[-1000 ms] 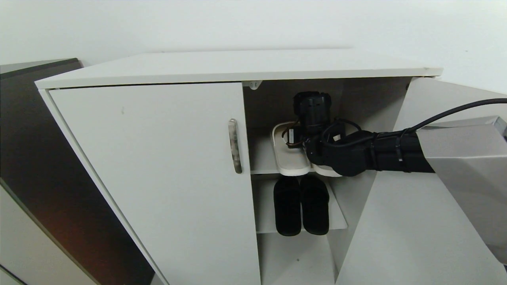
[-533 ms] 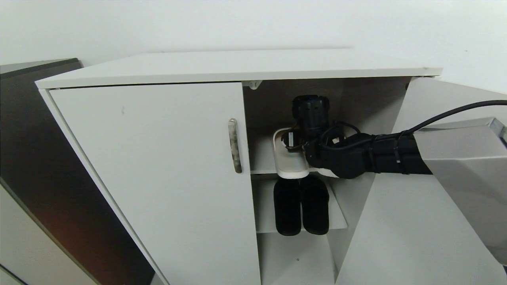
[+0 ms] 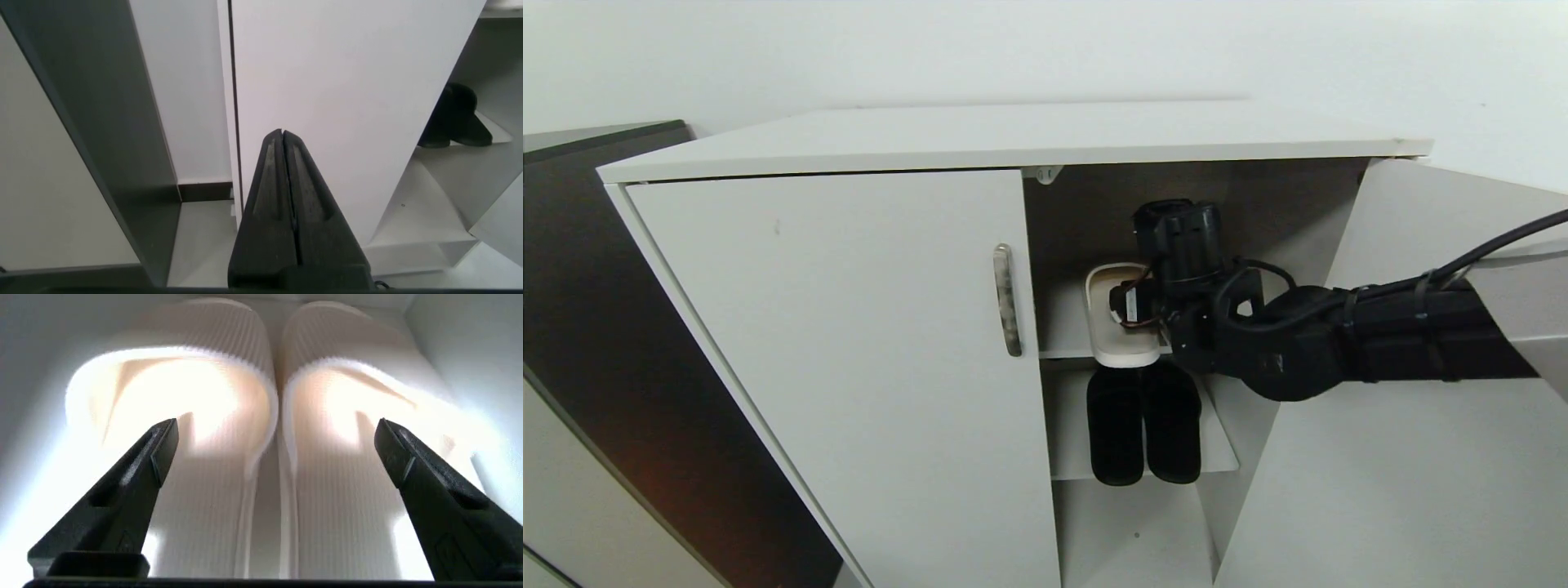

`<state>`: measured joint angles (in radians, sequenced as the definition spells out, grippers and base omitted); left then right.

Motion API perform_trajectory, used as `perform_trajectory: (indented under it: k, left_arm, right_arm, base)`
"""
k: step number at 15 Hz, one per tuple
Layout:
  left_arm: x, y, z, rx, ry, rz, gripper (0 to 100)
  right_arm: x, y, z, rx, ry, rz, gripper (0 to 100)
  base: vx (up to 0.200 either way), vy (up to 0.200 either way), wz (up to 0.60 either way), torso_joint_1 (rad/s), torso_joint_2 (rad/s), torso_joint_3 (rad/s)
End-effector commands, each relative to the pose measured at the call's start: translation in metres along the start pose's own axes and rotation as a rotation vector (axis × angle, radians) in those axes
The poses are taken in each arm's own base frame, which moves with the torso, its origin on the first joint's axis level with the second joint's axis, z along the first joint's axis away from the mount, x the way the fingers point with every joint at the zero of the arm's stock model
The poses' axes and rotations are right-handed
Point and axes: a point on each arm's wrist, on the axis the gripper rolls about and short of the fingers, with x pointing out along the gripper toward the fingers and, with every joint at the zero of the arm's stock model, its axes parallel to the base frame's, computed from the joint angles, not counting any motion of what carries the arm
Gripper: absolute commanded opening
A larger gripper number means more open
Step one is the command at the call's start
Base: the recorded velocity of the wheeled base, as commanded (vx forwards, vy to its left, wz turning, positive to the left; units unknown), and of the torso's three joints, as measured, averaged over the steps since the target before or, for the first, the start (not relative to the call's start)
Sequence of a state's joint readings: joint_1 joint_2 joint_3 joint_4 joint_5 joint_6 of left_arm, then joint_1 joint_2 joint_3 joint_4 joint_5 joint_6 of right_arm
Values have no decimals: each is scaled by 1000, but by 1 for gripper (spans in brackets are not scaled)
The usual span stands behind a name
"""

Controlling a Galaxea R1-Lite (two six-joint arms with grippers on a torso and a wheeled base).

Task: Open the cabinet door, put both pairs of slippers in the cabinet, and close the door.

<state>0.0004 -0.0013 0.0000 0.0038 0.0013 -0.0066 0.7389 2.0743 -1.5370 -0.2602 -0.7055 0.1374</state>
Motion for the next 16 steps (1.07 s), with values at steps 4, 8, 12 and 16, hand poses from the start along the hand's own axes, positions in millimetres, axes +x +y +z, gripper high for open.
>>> perform_trajectory:
  k: [4, 8, 12, 16]
  left_arm:
    - [0, 0, 0, 2, 1, 1, 0]
    - [0, 0, 0, 7, 2, -2, 0]
    - [0, 0, 0, 7, 2, -3, 0]
    - [0, 0, 0, 7, 2, -3, 0]
  right_arm:
    - [-70, -4, -32, 19, -63, 92, 0]
    - [-79, -5, -62, 5, -56, 119, 0]
    - [-77, -4, -62, 11, -63, 119, 0]
    - [-76, -2, -65, -11, -57, 117, 0]
  base:
    - [0, 0, 0, 0, 0, 0]
    - [0, 0, 0, 0, 0, 0]
    - [-50, 0, 0, 1, 1, 1]
    - [-200, 0, 0, 4, 1, 2]
